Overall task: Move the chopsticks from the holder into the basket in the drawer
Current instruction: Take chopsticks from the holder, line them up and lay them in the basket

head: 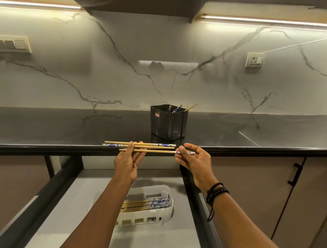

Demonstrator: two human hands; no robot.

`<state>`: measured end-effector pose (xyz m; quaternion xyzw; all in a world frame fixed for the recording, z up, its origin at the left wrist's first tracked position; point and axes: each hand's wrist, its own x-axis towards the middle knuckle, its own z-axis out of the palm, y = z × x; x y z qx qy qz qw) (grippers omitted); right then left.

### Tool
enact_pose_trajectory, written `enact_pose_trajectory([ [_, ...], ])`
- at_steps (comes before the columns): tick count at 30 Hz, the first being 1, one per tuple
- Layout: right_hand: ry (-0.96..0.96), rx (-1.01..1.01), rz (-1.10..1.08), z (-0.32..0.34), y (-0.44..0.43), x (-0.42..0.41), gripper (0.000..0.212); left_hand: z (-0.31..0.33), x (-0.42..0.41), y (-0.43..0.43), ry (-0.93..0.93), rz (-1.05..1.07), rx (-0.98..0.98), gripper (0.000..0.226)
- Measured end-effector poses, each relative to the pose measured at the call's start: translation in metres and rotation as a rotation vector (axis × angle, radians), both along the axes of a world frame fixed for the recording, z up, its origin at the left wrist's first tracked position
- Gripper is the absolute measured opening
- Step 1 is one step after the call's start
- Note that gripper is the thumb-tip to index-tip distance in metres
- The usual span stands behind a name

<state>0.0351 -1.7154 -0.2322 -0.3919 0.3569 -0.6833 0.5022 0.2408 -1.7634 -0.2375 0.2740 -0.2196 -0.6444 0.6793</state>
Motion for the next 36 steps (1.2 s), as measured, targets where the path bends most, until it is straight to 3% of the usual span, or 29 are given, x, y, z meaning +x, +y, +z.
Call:
enact_pose_trajectory([
  [4, -0.030, 0.035, 0.066, -0.004, 0.001, 0.006, 0.047, -0.001, -0.009, 0.003, 0.071, 0.000, 0.016, 0.011],
  [10, -0.083, 0.068, 0.154, -0.011, -0.001, 0.020, 0.028, -0.004, -0.023, 0.010, 0.093, -0.045, 0.003, 0.010],
  [19, -0.137, 0.100, 0.084, -0.012, -0.001, 0.031, 0.018, -0.007, -0.027, 0.009, 0.064, -0.070, 0.006, 0.014],
  [26, -0.161, 0.158, 0.049, -0.009, 0.001, 0.029, 0.028, -0.009, -0.028, 0.008, -0.007, -0.104, -0.020, 0.019],
  [36, -0.212, 0.173, -0.047, -0.002, 0.005, 0.020, 0.016, 0.000, 0.023, -0.004, 0.151, 0.149, 0.060, 0.030],
])
